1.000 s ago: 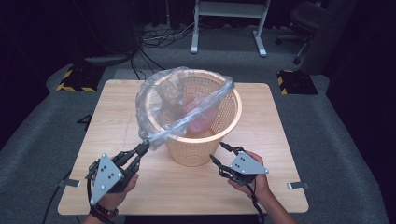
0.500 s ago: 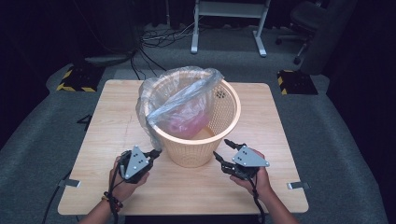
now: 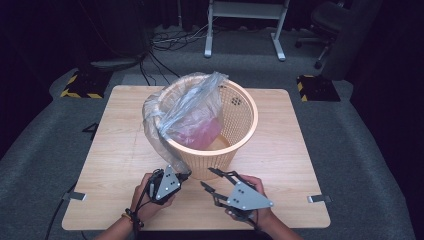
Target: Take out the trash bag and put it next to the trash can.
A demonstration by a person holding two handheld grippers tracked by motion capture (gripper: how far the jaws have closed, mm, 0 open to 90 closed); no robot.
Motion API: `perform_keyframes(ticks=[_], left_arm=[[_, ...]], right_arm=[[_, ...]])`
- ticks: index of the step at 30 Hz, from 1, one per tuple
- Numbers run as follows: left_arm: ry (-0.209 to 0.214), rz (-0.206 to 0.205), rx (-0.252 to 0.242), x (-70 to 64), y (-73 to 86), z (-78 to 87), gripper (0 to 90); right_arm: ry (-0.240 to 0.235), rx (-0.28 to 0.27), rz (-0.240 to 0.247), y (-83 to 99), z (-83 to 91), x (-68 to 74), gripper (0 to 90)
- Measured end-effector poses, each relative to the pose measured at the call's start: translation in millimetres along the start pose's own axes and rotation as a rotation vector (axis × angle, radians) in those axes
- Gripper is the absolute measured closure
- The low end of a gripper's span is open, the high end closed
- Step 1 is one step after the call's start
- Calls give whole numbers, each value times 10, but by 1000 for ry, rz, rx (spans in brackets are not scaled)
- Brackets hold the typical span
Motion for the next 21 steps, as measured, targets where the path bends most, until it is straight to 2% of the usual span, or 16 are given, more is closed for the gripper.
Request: perform_keyframes(ticks=[2, 4, 6, 7, 9, 10, 13, 16, 17, 18, 20, 21], left_arm=[[9, 1, 2, -22, 7, 2, 900], [15, -8, 7, -30, 21, 9, 900], [31, -6, 10, -59, 42, 23, 900], [36, -19, 11, -74, 55, 33, 900], [51, -34, 9, -117, 76, 60, 900], [65, -48, 6, -138, 86, 86, 900], [78, -80, -18, -165, 106, 191, 900], [94, -86, -67, -150, 130, 342, 877], [106, -77, -94, -141, 130, 407, 823], [89, -69, -120, -110, 129, 470, 714], [75, -13, -164, -27, 110, 603, 469], [55, 16, -198, 44, 81, 675, 403]], right_arm=[[-17, -17, 17, -88, -156, 54, 556], [-20, -37, 13, -140, -299, 67, 565], [-27, -34, 4, -141, -442, 70, 575], [-36, -27, 0, -124, -514, 78, 587], [-38, -1, 11, -69, -644, 87, 669], [-42, 12, 8, -36, -700, 80, 743], [-44, 53, -9, 79, -810, 37, 886], [-67, 66, -45, 162, -861, -6, 900], [-75, 69, -50, 180, -866, -12, 900], [-82, 71, -52, 193, -873, -16, 900], [-88, 86, -47, 229, -894, -16, 900], [-92, 92, -46, 251, -902, -11, 900]])
Point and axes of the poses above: each handheld gripper's, and its own axes: z roughly backward along the jaws, y roughly out of its underside, x roughly to its left, the point moved 9 cm from there along -z, roughly forward along the jaws, and after that the axes turned 10 degrees about -y, right-handed, at the moved point
